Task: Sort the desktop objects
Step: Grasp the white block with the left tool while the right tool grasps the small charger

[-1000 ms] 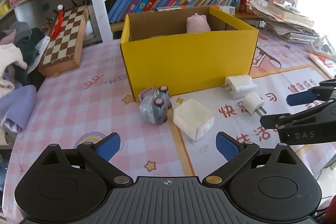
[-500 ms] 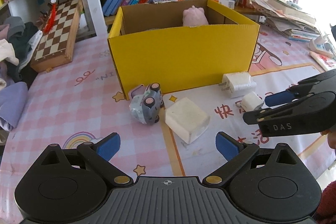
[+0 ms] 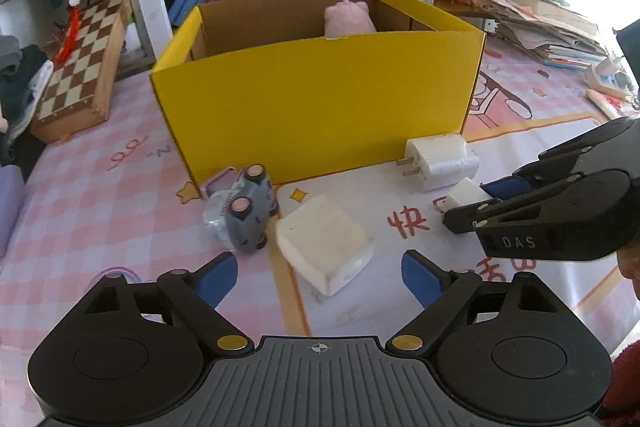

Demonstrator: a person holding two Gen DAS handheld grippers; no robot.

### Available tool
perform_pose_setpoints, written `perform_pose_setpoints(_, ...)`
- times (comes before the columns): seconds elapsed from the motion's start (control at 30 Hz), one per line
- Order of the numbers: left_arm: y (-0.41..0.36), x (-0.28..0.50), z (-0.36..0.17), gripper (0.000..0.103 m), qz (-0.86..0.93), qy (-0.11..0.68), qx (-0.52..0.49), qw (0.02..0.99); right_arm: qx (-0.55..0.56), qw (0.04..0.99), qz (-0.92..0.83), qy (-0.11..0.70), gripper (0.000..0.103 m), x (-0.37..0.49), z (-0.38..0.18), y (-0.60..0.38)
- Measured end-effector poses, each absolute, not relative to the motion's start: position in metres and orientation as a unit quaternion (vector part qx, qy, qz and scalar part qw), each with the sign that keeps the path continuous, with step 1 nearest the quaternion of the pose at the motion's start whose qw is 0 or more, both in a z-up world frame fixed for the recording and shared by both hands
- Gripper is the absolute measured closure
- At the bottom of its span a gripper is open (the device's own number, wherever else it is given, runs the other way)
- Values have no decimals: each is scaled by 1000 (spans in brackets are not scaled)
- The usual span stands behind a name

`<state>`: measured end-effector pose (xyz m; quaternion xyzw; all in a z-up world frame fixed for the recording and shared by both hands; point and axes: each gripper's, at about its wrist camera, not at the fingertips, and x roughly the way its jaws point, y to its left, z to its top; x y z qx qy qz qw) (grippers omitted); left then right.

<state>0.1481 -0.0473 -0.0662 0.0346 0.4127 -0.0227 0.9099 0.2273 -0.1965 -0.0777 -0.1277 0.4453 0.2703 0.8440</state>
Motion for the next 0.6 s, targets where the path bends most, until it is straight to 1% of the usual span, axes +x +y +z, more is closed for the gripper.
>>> perform_pose_setpoints(0.27,-53,162,-76,14,-19,426,20,904,-142,840,288,437,78,227,-78,-199)
perform_pose_setpoints(0.43,-52,173,-85,24,-3,440,1,898,-153,838,295,432,78,226,-78,-201)
perform_pose_setpoints(0.6,-54,177,-89,36,11,442,2,897,-163,837,298,429,78,225,-79,-203)
